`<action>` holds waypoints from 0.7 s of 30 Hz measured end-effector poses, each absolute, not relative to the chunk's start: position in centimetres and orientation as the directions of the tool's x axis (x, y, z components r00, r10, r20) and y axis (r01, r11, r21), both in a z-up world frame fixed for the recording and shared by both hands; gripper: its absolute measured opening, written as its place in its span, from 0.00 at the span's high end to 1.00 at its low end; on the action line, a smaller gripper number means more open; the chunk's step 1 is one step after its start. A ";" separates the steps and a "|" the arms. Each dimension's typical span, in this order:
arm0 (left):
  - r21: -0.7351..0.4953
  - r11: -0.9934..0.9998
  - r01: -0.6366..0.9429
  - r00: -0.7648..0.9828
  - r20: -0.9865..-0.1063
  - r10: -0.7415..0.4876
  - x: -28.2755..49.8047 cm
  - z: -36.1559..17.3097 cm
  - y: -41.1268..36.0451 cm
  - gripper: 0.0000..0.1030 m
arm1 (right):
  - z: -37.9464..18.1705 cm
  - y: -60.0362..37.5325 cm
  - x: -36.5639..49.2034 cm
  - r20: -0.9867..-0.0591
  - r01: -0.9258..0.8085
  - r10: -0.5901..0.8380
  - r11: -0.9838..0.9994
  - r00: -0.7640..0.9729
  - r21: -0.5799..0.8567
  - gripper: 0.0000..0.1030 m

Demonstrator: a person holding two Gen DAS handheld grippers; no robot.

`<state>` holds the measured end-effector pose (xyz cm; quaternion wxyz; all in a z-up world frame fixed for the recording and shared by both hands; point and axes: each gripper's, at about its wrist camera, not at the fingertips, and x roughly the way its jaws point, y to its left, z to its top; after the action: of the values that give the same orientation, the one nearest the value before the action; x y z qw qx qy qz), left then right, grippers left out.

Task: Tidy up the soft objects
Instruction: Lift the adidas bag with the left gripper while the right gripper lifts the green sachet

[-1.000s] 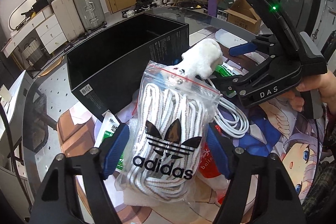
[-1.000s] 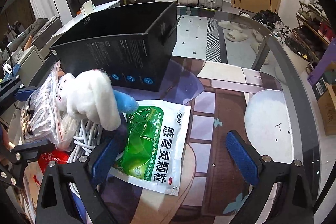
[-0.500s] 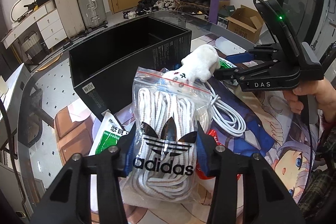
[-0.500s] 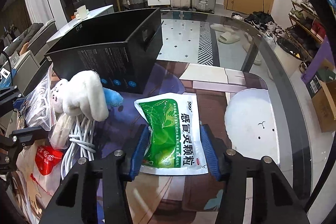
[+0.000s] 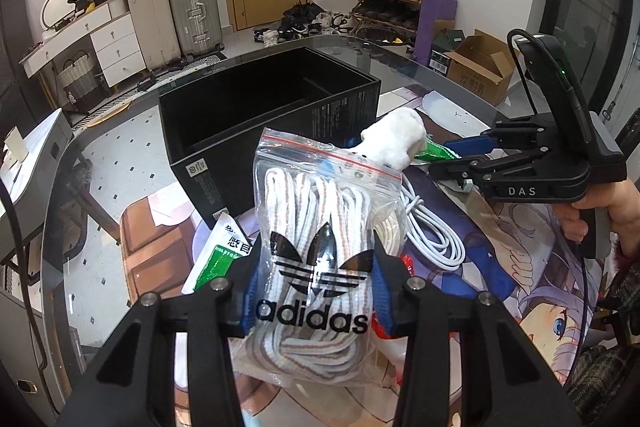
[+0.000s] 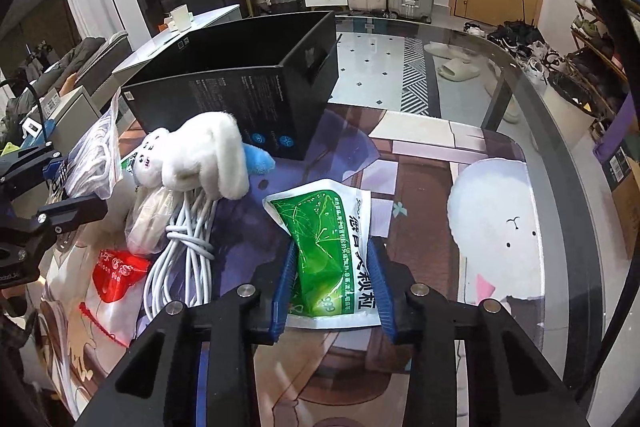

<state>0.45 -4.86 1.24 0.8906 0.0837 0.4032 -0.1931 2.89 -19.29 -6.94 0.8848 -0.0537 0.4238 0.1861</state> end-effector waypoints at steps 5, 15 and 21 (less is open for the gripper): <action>-0.010 0.919 0.394 0.605 -0.750 -0.268 0.3 1.1 -5.0 0.58 | -6.7 -19.1 1.6 -0.766 -0.397 0.287 0.917 0.576 0.045 0.65; 0.004 0.937 0.349 0.640 -0.731 -0.235 -0.4 1.5 -5.1 0.58 | -5.4 -19.6 -0.8 -0.753 -0.400 0.306 0.914 0.582 0.062 0.65; -0.007 0.940 0.340 0.652 -0.719 -0.241 -0.4 2.1 -4.9 0.58 | -4.1 -19.8 -2.0 -0.741 -0.403 0.306 0.914 0.597 0.053 0.65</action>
<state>-0.43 -4.94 2.11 0.9065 0.0642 0.3853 -0.1603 -1.98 -19.80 -4.09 0.8916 -0.0602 0.4024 0.1989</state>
